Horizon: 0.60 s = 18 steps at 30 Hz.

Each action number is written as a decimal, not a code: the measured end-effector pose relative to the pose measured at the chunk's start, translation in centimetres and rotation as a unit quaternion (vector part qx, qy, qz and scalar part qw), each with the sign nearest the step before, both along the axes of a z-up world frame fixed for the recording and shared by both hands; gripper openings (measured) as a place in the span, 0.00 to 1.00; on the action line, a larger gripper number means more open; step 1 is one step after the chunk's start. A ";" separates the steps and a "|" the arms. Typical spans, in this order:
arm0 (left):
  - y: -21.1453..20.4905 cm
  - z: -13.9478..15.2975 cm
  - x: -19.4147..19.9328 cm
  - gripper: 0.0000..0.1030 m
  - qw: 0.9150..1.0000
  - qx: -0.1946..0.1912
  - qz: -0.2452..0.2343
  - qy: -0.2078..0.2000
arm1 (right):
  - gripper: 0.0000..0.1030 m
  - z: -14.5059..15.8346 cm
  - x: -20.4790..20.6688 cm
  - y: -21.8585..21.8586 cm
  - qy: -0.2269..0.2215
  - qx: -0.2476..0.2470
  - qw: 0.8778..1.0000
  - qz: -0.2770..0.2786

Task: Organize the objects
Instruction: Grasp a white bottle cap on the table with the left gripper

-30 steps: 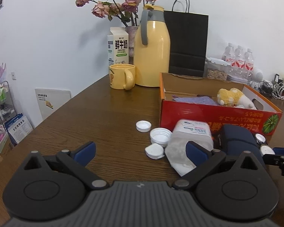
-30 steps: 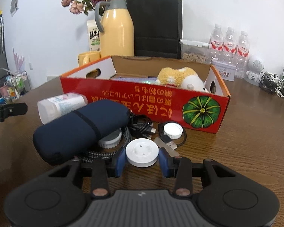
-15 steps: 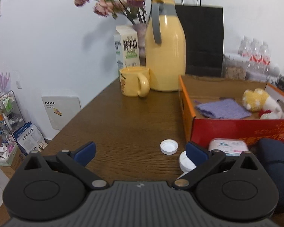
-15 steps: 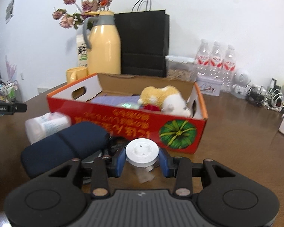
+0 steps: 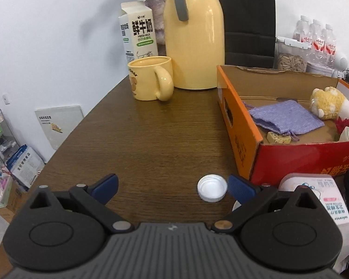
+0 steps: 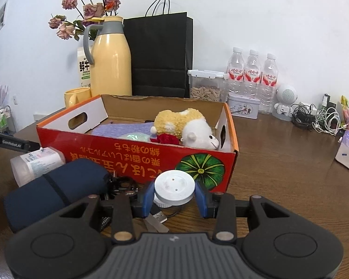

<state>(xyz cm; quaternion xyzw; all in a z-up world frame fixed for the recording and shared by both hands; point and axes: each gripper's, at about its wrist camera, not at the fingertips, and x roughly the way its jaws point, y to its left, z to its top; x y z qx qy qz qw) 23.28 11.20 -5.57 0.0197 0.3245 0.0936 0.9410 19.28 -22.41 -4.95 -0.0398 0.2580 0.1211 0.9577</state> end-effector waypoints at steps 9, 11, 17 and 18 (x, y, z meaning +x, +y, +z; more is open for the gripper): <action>0.4 -0.5 1.1 0.77 0.999 -0.028 -0.028 0.010 | 0.36 -0.5 0.1 0.0 0.006 0.001 1.000 0.001; 0.5 -0.8 1.2 0.64 0.999 -0.035 -0.029 0.018 | 0.36 -0.6 0.1 0.0 0.006 0.001 1.000 0.001; 0.5 -0.9 0.7 0.13 0.997 -0.057 -0.057 0.007 | 0.36 -0.8 0.2 0.0 0.009 0.001 1.000 0.001; 0.4 -1.0 0.7 0.12 0.996 -0.058 -0.061 0.005 | 0.36 -0.8 0.2 0.0 0.009 0.001 1.000 0.001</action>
